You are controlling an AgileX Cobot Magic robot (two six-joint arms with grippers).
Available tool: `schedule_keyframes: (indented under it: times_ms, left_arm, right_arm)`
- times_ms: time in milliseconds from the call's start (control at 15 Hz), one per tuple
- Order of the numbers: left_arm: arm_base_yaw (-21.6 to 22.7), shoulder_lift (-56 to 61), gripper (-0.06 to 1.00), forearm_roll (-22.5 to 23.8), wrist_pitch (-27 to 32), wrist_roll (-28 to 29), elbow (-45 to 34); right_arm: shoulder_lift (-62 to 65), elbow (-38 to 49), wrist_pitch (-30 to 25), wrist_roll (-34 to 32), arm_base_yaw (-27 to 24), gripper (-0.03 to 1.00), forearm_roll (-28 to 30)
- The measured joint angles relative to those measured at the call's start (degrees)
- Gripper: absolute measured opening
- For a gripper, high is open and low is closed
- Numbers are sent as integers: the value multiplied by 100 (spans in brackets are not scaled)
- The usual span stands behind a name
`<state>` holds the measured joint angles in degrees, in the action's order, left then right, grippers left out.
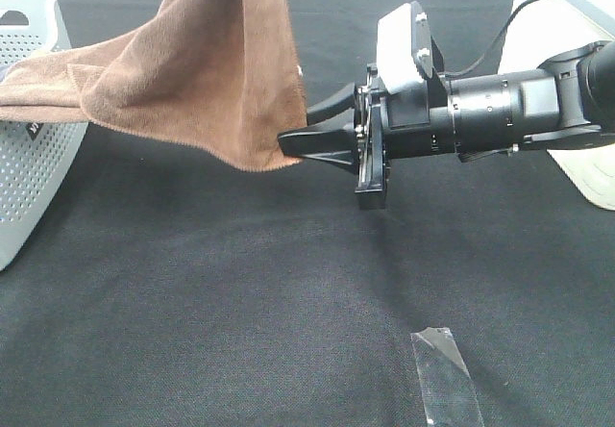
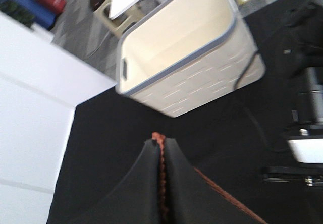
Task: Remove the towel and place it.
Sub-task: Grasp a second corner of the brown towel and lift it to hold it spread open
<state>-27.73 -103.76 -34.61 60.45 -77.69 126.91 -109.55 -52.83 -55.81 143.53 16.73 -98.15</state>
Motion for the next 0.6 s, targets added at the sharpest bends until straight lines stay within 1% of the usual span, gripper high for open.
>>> schedule_keyframes:
  times_ms: [67, 200, 267, 333, 400, 467, 533, 600]
  left_arm:
    - [0, 0, 0, 223, -286, 372, 0]
    - [0, 0, 0, 785, -791, 1324, 0]
    - [0, 0, 0, 1083, -1054, 1879, 0]
    - [0, 0, 0, 1352, -1278, 2378, 0]
    - [0, 0, 0, 1610, -1547, 2928, 0]
    - [0, 0, 0, 1971, -1925, 3782, 0]
    - [0, 0, 0, 2298, -2091, 4412, 0]
    - [0, 0, 0, 2613, -2183, 4899, 0]
  right_arm:
    - [0, -6, -23, -178, 0, 1, 57]
    - [74, -6, -34, -1054, 0, 0, 115]
    - [252, -6, -6, -1639, 0, 0, 195]
    - [493, -23, 109, -2252, 0, 0, 395]
    - [831, -126, 321, -3002, 0, 0, 819]
    - [1335, -487, 733, -4492, 0, 0, 2063]
    - [1604, -934, 825, -5701, 0, 0, 3323]
    - [1828, -1444, 745, -6715, 0, 0, 4544]
